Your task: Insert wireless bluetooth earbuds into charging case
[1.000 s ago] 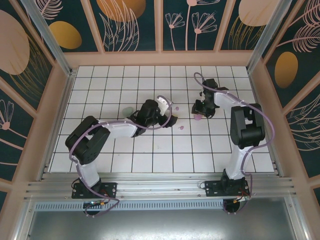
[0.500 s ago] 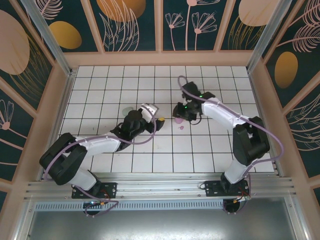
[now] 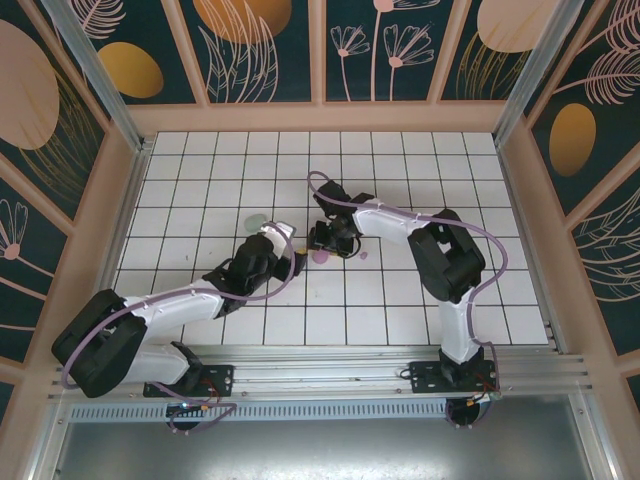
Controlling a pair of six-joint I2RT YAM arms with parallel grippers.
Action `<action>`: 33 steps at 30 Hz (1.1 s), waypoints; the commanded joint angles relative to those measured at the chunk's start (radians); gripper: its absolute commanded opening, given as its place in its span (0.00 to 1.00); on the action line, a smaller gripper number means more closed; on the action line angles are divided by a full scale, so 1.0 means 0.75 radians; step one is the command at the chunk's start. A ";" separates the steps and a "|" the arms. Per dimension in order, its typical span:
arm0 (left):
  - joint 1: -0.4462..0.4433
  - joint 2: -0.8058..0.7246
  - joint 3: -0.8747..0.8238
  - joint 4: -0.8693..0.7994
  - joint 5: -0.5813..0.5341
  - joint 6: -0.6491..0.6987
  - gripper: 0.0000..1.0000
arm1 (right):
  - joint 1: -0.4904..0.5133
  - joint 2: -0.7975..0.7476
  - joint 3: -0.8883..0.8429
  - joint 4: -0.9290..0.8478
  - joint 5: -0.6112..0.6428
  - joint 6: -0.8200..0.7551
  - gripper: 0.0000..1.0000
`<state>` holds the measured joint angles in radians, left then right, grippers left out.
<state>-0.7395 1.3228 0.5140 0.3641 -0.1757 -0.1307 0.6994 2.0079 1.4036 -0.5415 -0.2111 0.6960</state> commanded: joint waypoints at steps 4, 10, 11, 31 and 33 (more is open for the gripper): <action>0.003 0.090 0.125 -0.079 0.140 -0.204 0.75 | -0.061 -0.165 -0.029 0.003 -0.034 -0.003 0.60; -0.006 0.282 0.300 -0.141 0.253 -0.365 0.72 | -0.195 -0.381 -0.168 0.078 -0.095 -0.043 0.60; -0.011 0.318 0.334 -0.161 0.253 -0.370 0.72 | -0.234 -0.418 -0.200 0.091 -0.107 -0.053 0.60; -0.073 0.737 0.545 -0.306 0.163 -0.342 0.66 | -0.513 -0.691 -0.546 0.234 -0.263 -0.161 0.60; -0.072 0.735 0.518 -0.283 0.167 -0.322 0.61 | -0.519 -0.697 -0.542 0.233 -0.273 -0.161 0.60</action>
<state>-0.7895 1.8469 0.9215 0.1345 -0.0685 -0.3908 0.3195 1.5230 1.0016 -0.3965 -0.3866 0.5999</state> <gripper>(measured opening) 0.624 0.602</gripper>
